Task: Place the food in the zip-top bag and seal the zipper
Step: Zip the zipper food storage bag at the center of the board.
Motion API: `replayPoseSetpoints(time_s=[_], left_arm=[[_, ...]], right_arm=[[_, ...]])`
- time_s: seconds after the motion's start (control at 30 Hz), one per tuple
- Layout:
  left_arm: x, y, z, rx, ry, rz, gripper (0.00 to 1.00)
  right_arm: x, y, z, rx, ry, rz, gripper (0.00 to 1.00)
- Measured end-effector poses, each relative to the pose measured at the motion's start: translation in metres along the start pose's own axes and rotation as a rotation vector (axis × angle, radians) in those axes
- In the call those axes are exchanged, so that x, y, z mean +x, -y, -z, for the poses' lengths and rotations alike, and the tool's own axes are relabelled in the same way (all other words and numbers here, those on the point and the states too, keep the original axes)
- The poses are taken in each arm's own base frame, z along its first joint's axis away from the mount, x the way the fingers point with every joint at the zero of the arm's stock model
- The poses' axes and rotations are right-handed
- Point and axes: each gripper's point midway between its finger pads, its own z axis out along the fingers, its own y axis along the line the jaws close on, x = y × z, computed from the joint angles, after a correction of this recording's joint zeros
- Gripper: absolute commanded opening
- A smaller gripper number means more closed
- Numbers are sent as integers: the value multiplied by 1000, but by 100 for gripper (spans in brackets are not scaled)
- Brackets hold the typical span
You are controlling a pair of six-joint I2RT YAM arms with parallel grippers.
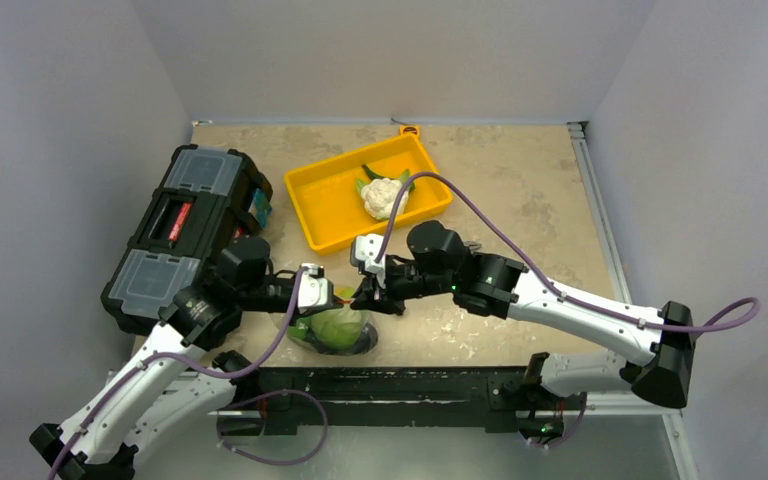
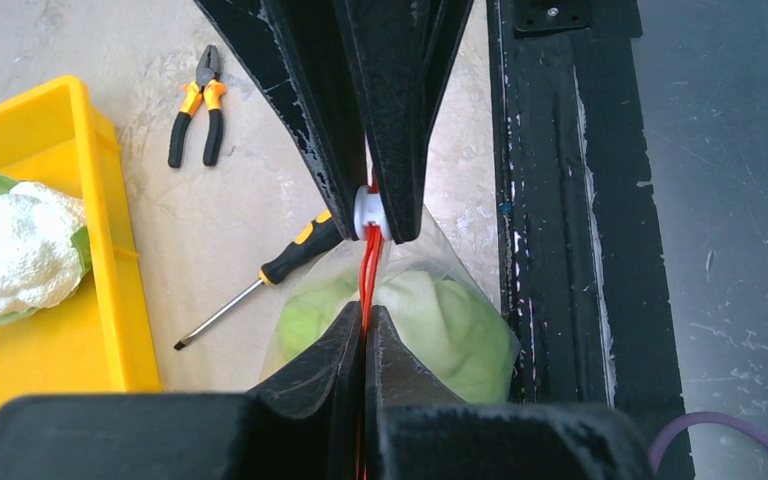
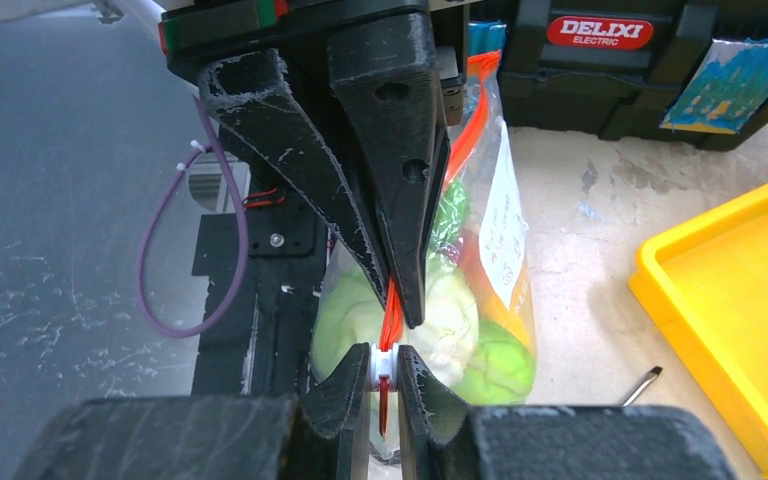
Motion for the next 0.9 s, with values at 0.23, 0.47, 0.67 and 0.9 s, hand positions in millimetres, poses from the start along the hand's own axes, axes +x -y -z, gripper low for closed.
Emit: replayPoseSetpoints(time_s=[0.23, 0.47, 0.67, 0.9], left_arm=[[4, -2, 3, -24, -19, 3, 0], [4, -5, 5, -44, -21, -2, 0], [2, -6, 6, -54, -16, -11, 0], [-7, -6, 5, -43, 24, -39, 0]], right_arm=[[1, -6, -10, -25, 1, -1, 7], [3, -6, -23, -28, 0, -11, 13], [-2, 6, -19, 66, 12, -17, 18], [-17, 19, -2, 170, 76, -4, 22]])
